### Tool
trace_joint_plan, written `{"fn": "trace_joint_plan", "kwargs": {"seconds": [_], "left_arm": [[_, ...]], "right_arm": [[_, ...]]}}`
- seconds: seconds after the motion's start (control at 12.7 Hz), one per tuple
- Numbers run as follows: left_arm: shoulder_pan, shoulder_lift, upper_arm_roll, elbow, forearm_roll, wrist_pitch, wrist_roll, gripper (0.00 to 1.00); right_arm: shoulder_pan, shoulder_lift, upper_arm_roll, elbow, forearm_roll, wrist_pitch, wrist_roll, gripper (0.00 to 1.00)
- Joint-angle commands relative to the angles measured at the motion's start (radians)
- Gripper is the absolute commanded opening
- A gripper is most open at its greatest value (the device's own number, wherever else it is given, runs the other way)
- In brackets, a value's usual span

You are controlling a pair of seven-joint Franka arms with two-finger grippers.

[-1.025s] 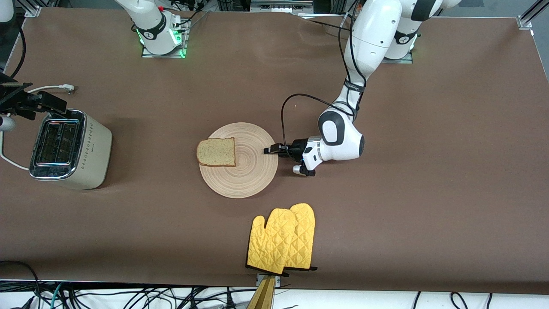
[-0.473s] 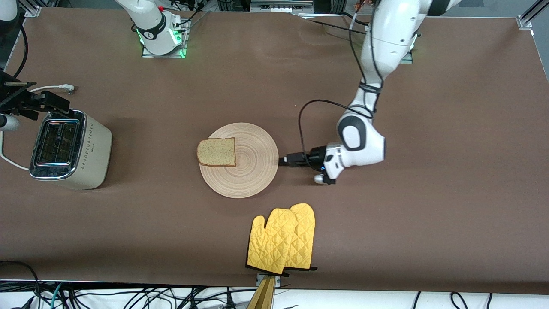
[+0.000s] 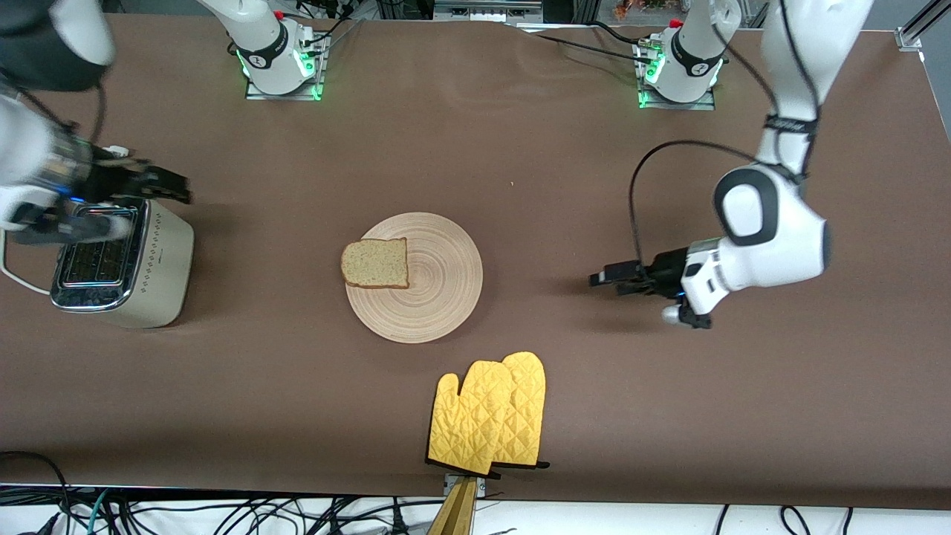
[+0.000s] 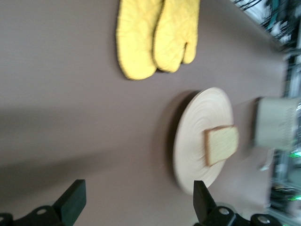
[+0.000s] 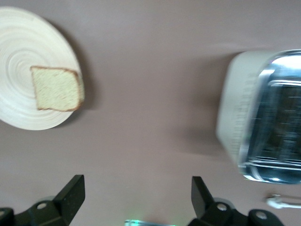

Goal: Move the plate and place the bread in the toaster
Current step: 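Release the plate with the left gripper while the right gripper reaches the bread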

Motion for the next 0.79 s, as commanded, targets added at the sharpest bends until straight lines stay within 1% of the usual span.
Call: {"fn": "trace_joint_plan", "kwargs": {"seconds": [0.0,0.16,0.32,0.39,0.47,0.55,0.63,0.71], "left_arm": [[0.033,-0.168,-0.021,-0.068,0.253,-0.060,-0.096,1.00],[0.047,-0.237,-0.018,-0.068,0.449,-0.106,-0.124,1.00],[0.060,-0.303,-0.006,-0.069,0.610,-0.137,-0.121,1.00],[0.068,-0.331,-0.003,-0.066,0.711,-0.143,-0.115,1.00],[0.074,-0.359,0.000,-0.066,0.806,-0.146,-0.110,1.00],[0.082,-0.374,0.026,-0.062,0.848,-0.149,-0.109,1.00],[0.083,-0.391,0.058,-0.060,0.850,-0.149,-0.104,1.00],[0.091,-0.406,0.065,-0.058,0.860,-0.154,-0.080,1.00]], "right_arm": [[0.098,0.132,-0.004,-0.002,0.086,0.061,0.142,1.00],[0.132,0.186,-0.003,-0.073,0.166,0.237,0.176,1.00],[0.135,0.205,-0.003,-0.190,0.264,0.415,0.167,1.00],[0.138,0.220,0.002,-0.233,0.265,0.498,0.156,1.00],[0.136,0.234,0.018,-0.250,0.266,0.542,0.156,1.00],[0.136,0.255,0.023,-0.253,0.266,0.559,0.156,0.99],[0.136,0.280,0.026,-0.253,0.269,0.570,0.155,0.92],[0.136,0.301,0.028,-0.255,0.276,0.576,0.133,0.85]]}}
